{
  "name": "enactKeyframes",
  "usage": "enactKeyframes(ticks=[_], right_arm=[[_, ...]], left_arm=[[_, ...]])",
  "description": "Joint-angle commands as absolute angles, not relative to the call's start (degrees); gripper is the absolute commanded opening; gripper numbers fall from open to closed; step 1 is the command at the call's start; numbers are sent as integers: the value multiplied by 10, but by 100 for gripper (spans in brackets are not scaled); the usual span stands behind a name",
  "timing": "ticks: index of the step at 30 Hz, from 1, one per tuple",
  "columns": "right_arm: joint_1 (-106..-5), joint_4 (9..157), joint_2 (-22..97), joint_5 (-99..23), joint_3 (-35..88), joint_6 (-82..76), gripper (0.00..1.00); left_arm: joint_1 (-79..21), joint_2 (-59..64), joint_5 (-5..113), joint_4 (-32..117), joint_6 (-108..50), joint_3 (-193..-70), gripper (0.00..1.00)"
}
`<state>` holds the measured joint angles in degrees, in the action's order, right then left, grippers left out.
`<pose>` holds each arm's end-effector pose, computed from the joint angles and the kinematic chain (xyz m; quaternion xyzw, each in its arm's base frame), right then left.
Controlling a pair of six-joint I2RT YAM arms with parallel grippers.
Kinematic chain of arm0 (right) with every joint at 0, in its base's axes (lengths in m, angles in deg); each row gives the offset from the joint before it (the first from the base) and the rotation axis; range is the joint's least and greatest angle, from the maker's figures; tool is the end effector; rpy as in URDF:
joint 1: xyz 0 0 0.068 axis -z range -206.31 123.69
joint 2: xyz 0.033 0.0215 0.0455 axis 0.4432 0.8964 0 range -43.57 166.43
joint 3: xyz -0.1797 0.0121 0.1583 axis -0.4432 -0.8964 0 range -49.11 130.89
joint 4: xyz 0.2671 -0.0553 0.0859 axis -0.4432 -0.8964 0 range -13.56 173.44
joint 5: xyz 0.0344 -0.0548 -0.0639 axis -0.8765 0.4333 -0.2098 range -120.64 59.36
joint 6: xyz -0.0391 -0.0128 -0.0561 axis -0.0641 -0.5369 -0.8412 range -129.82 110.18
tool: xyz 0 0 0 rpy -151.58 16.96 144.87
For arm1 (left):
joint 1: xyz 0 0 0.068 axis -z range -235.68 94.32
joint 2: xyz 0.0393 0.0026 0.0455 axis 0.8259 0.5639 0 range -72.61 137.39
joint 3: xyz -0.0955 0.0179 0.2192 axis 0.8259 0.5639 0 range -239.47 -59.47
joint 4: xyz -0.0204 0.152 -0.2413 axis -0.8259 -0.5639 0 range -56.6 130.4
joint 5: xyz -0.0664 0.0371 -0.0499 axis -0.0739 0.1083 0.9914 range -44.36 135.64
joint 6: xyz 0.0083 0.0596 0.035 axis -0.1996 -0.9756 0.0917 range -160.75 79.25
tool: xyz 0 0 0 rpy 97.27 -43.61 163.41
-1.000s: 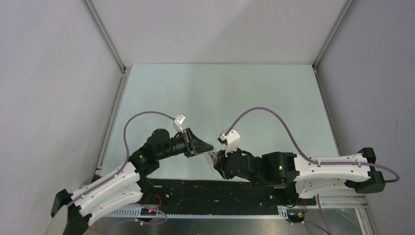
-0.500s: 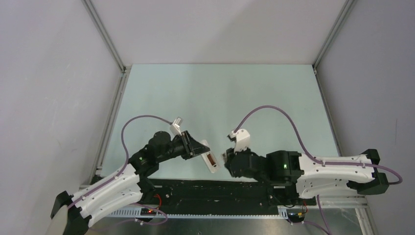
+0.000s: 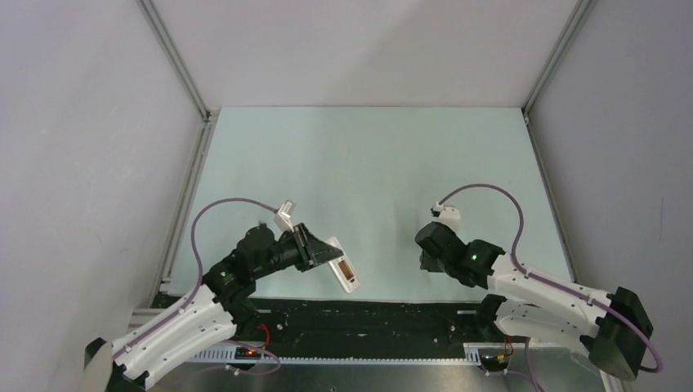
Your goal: Load the batteries into the remote control
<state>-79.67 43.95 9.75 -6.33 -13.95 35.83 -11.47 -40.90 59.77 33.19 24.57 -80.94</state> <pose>0.1537 0.1677 0.1642 -0.0046 0.9407 0.0758 0.3307 0.1516 -0.1666 0.2065 -0.0750 0.7998 -0.5369 0.2578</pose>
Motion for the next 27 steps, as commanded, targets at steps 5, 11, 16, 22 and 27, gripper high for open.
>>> enactKeyframes(ticks=[5, 11, 16, 22, 27], right_arm=[[-772, 560, 160, -115, -169, 334, 34], [-771, 615, 246, -130, -170, 298, 37], [-753, 657, 275, -134, -168, 266, 37], [-735, 642, 280, -139, -160, 255, 51], [-739, 614, 204, -139, -159, 255, 58]], left_arm=[[-118, -404, 601, 337, 233, -817, 0], [-119, -401, 604, 337, 234, -821, 0], [-120, -399, 608, 337, 236, -819, 0], [-125, -404, 612, 338, 243, -813, 0], [-136, -400, 616, 337, 237, -813, 0]])
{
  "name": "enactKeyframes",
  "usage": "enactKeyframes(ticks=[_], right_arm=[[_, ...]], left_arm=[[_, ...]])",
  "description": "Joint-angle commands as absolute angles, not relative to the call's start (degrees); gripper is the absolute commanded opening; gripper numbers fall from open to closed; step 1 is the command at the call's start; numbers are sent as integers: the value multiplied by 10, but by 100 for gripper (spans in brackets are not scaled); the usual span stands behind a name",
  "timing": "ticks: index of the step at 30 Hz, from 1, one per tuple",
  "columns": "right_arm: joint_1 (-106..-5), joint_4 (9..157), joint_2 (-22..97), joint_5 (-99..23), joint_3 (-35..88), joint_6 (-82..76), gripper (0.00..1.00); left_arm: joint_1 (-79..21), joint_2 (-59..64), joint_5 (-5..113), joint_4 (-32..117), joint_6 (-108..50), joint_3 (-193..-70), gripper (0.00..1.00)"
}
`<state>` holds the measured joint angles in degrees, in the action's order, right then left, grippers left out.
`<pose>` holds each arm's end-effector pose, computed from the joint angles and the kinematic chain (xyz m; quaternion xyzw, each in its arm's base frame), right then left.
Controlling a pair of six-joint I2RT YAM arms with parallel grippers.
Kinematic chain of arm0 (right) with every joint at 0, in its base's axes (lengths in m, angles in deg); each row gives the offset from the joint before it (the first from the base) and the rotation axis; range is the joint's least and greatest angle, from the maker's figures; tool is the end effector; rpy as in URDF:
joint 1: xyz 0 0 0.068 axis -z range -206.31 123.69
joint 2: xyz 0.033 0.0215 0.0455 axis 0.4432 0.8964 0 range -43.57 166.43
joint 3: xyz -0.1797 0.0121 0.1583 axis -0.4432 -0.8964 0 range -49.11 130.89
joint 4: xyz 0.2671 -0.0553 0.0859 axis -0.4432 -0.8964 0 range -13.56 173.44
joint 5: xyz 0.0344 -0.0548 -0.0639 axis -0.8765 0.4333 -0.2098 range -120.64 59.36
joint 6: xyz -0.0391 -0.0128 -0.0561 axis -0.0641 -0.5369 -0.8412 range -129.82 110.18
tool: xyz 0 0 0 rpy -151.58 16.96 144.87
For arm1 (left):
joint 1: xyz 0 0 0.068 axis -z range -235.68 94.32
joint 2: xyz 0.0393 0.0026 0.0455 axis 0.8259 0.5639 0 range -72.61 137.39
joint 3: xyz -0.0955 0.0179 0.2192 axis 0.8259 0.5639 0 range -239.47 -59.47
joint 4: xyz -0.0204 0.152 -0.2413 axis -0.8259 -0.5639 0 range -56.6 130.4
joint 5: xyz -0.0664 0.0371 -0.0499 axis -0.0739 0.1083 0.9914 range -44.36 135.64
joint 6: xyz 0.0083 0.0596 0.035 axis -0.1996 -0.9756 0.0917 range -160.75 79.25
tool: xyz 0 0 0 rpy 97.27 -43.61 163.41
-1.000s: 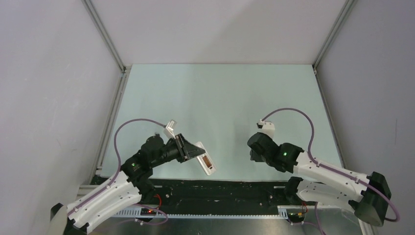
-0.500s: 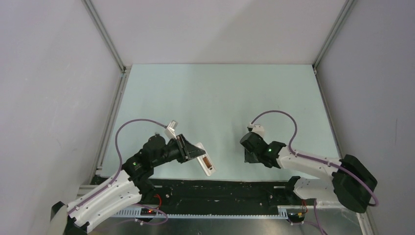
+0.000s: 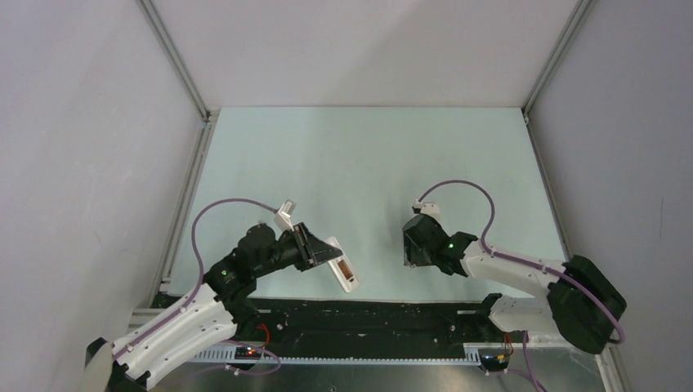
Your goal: Load the batteries into the remote control
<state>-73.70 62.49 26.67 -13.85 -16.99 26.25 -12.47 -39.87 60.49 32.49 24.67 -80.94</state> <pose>0.1870 0.1793 0.0996 -0.0553 0.9526 0.0706 0.2906 0.1548 -0.1651 0.2014 -0.0822 0.8074 -0.5282 0.2496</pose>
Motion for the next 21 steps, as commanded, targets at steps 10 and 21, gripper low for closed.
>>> enactKeyframes(ticks=[10, 21], right_arm=[[-792, 680, 95, -170, -139, 216, 58], [-846, 704, 406, -214, 134, 264, 54]], left_arm=[[-181, -412, 685, 335, 229, -892, 0], [-189, -435, 727, 285, 230, -1117, 0]])
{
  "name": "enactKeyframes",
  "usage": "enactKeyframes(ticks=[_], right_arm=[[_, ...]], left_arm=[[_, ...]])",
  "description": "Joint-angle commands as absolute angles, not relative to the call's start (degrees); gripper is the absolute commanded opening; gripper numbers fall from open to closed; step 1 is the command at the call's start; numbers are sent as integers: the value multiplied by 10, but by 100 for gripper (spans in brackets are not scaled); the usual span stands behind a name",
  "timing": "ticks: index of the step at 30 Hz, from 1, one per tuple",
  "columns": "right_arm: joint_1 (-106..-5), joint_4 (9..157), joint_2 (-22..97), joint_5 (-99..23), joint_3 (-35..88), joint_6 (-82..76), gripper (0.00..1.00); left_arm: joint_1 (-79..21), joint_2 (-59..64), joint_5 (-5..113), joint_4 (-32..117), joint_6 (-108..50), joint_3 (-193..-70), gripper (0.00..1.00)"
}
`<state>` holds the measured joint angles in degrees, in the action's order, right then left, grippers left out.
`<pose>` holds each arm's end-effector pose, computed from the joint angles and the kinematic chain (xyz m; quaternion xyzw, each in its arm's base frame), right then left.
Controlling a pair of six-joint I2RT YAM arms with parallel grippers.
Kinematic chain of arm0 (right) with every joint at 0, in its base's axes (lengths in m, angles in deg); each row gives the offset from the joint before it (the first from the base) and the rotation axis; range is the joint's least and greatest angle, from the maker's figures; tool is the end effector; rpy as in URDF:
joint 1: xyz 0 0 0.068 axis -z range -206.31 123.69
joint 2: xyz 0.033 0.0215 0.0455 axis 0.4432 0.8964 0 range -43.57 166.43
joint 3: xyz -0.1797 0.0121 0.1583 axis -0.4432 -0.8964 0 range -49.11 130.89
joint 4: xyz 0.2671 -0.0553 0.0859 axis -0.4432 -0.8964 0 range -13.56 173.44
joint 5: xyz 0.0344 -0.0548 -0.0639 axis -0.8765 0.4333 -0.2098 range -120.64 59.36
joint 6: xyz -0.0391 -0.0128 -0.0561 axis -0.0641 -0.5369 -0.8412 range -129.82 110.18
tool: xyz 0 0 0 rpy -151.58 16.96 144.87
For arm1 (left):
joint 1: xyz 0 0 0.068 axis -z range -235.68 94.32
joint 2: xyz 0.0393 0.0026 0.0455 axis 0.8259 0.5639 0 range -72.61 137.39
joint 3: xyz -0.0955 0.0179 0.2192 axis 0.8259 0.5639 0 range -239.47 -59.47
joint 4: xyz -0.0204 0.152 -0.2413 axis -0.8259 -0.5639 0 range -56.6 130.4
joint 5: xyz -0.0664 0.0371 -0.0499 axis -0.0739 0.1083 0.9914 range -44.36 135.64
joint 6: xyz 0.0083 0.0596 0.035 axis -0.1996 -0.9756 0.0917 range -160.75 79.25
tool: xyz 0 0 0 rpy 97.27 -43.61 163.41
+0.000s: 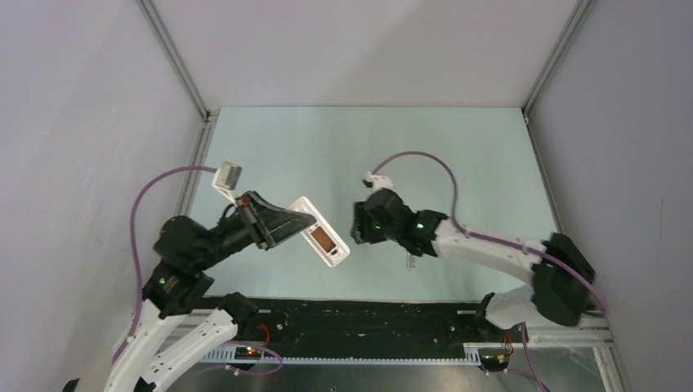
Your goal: Load the batteries into the remote control
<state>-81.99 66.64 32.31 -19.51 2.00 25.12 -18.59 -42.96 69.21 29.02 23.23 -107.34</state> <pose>0.1962 0.2682 0.1913 -0.1243 0.9000 0.2281 0.3500 0.1332 -0.1289 0.3839 -0.0025 0.6673 -0.6515 0.3608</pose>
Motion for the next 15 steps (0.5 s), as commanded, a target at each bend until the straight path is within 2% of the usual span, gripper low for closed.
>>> enactKeyframes(ticks=[1, 4, 9, 15], right_arm=[[-850, 708, 449, -222, 156, 265, 54], [-860, 718, 536, -241, 260, 283, 54], [-865, 728, 708, -294, 437, 315, 46], [-883, 586, 912, -288, 750, 297, 51]], left_arm=[[-189, -435, 732, 285, 232, -1129, 0], [-189, -442, 737, 284, 243, -1145, 0], [-189, -454, 741, 279, 247, -1151, 0], [-189, -467, 746, 278, 260, -1138, 0]])
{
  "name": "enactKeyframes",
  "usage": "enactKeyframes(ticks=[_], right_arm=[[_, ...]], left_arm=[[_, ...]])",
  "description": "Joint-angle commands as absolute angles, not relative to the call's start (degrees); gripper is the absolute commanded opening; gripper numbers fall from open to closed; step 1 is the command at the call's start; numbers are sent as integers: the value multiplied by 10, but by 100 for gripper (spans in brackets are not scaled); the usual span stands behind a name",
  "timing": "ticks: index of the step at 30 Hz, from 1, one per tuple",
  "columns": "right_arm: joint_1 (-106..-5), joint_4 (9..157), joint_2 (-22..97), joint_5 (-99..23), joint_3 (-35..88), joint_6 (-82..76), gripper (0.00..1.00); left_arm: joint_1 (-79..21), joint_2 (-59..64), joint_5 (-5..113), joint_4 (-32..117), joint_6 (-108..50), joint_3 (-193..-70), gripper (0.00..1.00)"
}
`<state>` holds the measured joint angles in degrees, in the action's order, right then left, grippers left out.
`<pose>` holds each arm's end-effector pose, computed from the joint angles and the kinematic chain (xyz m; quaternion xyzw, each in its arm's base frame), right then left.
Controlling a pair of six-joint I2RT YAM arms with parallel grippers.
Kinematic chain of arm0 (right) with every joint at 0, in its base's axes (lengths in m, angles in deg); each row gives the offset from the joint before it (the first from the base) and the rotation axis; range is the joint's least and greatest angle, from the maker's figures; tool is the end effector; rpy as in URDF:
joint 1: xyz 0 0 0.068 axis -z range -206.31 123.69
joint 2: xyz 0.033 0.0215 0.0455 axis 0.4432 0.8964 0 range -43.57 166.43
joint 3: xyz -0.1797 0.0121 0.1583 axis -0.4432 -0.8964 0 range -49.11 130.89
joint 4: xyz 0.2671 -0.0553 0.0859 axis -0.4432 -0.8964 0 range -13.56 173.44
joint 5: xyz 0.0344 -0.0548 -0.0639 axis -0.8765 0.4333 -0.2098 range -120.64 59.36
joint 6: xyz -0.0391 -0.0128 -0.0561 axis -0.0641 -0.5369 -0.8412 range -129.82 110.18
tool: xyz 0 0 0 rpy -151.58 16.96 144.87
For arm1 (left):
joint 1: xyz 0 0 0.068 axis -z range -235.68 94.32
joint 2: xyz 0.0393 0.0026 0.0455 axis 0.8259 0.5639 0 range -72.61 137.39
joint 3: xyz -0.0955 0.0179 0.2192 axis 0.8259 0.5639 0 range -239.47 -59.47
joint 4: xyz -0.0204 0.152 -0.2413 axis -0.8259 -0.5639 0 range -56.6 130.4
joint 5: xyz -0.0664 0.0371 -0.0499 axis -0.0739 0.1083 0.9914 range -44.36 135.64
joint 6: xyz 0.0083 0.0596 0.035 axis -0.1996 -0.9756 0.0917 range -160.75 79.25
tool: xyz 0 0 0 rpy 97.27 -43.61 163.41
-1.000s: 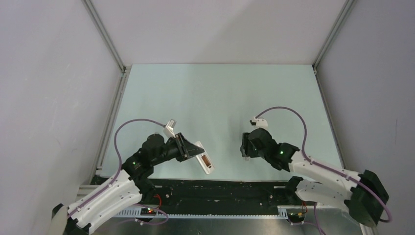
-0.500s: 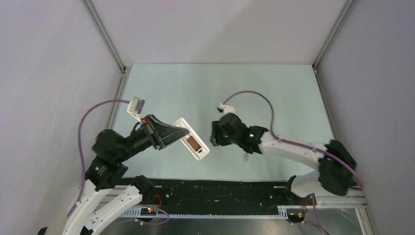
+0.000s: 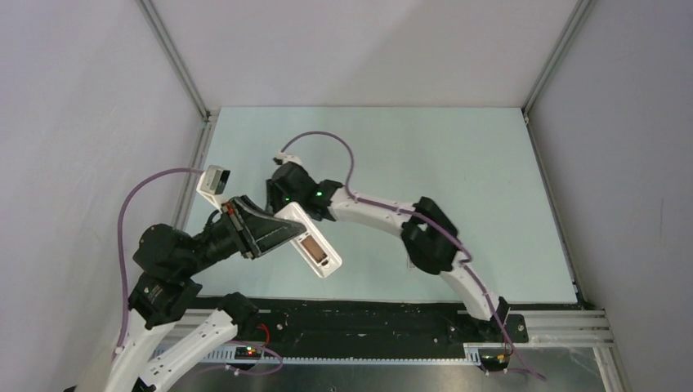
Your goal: Load the batteries into the remote control
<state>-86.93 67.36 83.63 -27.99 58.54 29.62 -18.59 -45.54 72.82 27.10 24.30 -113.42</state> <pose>0.2674 0.4697 0.1863 -0.1531 0.8760 0.3369 0.3092 0.1049 -0.1116 0.4233 0.0339 0.6280 -0.6855 0.3669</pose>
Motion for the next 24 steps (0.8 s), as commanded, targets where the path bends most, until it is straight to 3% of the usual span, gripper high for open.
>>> enactKeyframes(ticks=[1, 4, 24], right_arm=[[-884, 559, 947, -289, 777, 299, 52], [-884, 555, 986, -291, 834, 313, 52], [-894, 574, 1062, -267, 853, 318, 58]], left_arm=[[-189, -468, 747, 277, 260, -1138, 0], [-189, -472, 747, 275, 261, -1139, 0], [-189, -476, 759, 263, 252, -1133, 0]])
